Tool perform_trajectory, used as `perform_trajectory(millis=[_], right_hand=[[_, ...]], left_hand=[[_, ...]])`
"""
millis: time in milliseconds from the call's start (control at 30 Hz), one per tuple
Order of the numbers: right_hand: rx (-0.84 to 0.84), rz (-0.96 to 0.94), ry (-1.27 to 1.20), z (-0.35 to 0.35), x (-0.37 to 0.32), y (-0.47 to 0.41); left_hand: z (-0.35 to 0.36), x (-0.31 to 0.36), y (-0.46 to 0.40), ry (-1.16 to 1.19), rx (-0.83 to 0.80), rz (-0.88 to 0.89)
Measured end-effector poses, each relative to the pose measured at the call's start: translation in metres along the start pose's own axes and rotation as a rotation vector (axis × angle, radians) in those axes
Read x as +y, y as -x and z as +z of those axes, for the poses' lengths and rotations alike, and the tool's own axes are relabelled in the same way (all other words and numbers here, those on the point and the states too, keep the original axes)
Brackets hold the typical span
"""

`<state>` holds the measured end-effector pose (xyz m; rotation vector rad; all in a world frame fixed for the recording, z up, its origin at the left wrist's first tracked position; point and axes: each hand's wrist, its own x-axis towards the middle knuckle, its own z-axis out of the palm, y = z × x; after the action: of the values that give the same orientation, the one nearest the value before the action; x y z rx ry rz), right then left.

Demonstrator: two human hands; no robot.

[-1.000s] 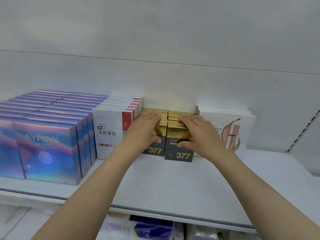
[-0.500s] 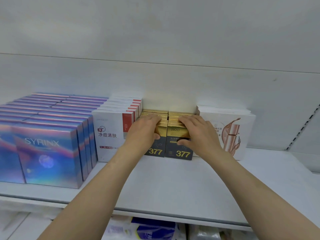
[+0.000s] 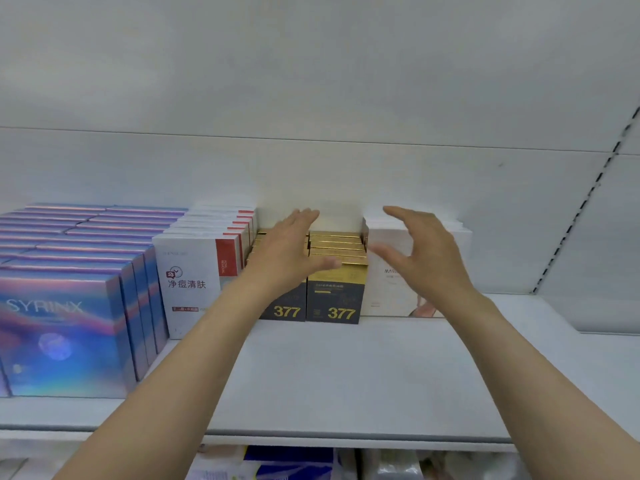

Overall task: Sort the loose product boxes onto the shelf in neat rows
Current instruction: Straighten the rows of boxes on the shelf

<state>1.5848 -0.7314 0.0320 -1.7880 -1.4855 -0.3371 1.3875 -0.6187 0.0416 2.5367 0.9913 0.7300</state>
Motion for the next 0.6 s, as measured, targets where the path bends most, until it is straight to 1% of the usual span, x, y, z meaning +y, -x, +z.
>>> perform_trajectory(millis=[67, 133, 233, 300, 400, 500, 600], right_hand=[[0.072, 0.086, 0.012, -0.020, 0.018, -0.003], [0.087, 0.157, 0.053, -0.034, 0.038, -0.005], [-0.026, 0.238, 0.126, -0.039, 0.067, -0.004], [-0.120, 0.278, 0.146, -0.036, 0.082, -0.003], [-0.166, 0.302, 0.116, -0.030, 0.094, -0.004], [-0.118, 0.288, 0.108, -0.020, 0.098, -0.005], [-0.076, 0.283, 0.124, -0.015, 0.097, -0.007]], left_hand=[[0.007, 0.020, -0.012, 0.069, 0.008, 0.021], [0.020, 0.037, -0.026, 0.124, -0.013, 0.038], [0.044, 0.055, -0.044, 0.133, -0.038, 0.055], [0.058, 0.061, -0.053, 0.089, -0.018, 0.061], [0.071, 0.063, -0.064, 0.030, 0.027, 0.039], [0.075, 0.063, -0.071, -0.004, 0.073, 0.037], [0.076, 0.061, -0.073, -0.010, 0.085, 0.030]])
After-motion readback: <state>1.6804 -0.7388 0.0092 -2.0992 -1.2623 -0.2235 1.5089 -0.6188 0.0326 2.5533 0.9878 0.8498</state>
